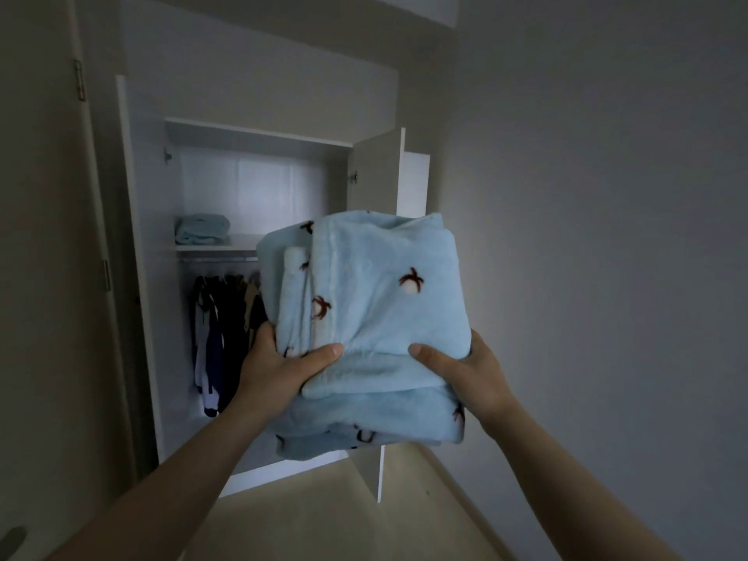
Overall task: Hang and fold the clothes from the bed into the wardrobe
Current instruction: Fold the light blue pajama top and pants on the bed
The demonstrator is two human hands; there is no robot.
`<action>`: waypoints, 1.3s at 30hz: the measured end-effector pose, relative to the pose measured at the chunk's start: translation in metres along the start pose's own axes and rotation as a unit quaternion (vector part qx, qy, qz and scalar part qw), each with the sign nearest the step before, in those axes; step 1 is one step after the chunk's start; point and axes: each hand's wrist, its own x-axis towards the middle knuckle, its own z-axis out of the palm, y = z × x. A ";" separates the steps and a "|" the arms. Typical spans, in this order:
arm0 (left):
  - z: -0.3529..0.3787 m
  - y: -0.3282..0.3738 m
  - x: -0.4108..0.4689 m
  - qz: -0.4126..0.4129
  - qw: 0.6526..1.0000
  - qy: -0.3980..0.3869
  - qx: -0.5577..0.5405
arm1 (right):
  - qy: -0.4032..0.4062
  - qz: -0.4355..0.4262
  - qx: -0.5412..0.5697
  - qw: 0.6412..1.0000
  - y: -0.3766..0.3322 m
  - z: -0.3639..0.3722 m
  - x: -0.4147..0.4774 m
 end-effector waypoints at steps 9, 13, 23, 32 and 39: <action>0.006 -0.045 0.110 0.006 1.000 0.029 0.002 | -0.020 0.000 0.042 0.999 0.053 0.041 0.116; 0.003 -0.057 0.166 0.020 0.999 0.027 0.014 | -0.040 -0.003 0.055 0.998 0.068 0.061 0.177; -0.003 -0.116 0.307 0.006 0.997 0.061 0.036 | -0.055 -0.003 0.089 0.994 0.126 0.125 0.311; -0.025 -0.170 0.463 -0.001 0.997 0.074 0.037 | -0.037 -0.008 0.083 0.996 0.157 0.202 0.448; -0.016 -0.212 0.571 0.007 0.997 0.069 0.037 | -0.038 -0.016 0.085 0.995 0.198 0.235 0.552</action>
